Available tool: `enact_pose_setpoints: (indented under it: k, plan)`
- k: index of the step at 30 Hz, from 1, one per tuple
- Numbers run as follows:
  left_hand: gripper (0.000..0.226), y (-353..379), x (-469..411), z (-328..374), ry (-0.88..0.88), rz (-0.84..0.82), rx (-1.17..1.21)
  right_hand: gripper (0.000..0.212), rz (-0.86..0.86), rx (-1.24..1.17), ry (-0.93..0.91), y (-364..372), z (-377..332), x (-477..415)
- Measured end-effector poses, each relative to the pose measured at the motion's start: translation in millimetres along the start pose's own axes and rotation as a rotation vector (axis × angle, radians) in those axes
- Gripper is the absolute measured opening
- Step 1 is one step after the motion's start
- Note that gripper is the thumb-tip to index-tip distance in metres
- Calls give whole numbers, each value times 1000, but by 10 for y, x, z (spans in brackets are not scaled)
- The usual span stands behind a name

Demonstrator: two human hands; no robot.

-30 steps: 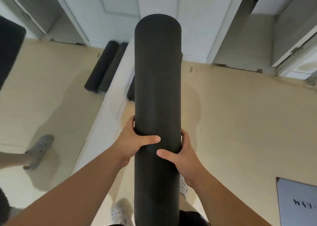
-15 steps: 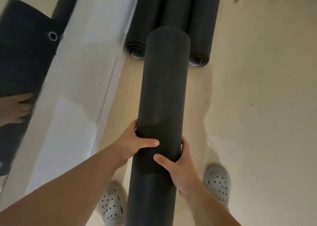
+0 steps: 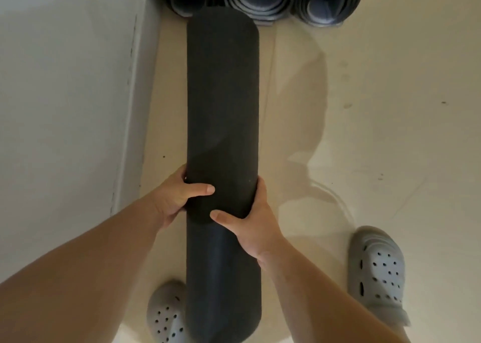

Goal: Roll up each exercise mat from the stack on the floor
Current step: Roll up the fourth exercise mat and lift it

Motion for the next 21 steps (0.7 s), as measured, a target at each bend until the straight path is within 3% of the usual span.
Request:
enact_pose_setpoints:
  k: [2,5,10,14,18,21]
  plan:
    - [107,-159,-36,-97,-20,-10,-5,134,9,45,-3,207,47,-72]
    - [100,-365,-5,-200,-39,84,6,138,27,66,-13,320,90,-85]
    - [60,-714,358,-434,-33,541,108,144,-14,105,-2,479,24,-76]
    - [33,-592,499,-434,10,574,140,135,18,166,-26,658,-69,-46]
    - [48,-706,488,-266,63,575,-3,134,27,161,-40,806,-188,-169]
    - [61,-903,606,97,138,749,-411,118,-3,195,-37,1077,-372,-362]
Point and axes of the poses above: each hand's wrist, its own x-axis away from the middle knuckle, its own y-axis out of the palm, z = x × y, the point moved 10 cm from there along -x, towards the middle knuckle, and after that the axes turned 13 degrees about -x, right-handed, at the moved point
